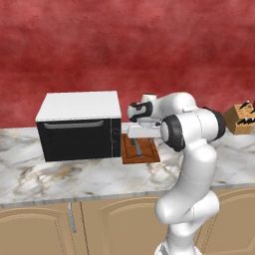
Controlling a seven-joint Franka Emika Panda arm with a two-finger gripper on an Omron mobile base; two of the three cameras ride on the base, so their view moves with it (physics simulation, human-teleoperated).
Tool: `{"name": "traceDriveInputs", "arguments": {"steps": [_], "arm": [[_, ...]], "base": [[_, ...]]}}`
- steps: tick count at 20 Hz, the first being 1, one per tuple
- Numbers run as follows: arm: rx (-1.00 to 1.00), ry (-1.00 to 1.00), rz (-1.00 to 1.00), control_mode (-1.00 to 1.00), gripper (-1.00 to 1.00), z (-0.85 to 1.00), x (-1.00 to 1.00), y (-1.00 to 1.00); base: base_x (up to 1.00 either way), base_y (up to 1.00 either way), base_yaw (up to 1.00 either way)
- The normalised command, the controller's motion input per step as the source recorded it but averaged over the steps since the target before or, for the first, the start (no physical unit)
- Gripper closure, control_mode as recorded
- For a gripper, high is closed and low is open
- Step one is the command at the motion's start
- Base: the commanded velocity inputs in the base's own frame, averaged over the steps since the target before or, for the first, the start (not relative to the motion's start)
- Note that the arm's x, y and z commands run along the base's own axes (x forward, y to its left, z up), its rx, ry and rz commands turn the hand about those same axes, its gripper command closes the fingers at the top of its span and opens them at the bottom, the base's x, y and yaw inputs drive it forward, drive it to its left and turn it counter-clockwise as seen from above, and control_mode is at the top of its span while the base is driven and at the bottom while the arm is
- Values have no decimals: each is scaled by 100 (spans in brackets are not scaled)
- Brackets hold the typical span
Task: Pick up the knife from the drawer and place it on the cutting board. Then place the meat from the plate to the cutting board.
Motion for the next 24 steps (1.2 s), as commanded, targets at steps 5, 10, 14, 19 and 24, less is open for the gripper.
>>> {"name": "traceDriveInputs", "arguments": {"steps": [5,10,14,19,24], "arm": [[0,-1,-6,-100,-100,25,-33,-41],[0,-5,-9,-100,-100,30,-37,-42],[0,-6,-12,-100,-100,31,-41,-44],[0,-7,-13,-100,-100,9,-42,-46],[0,-5,-15,-100,-100,14,-45,-50]], "base": [[0,0,0],[0,0,0],[0,0,0],[0,0,0],[0,0,0]]}}
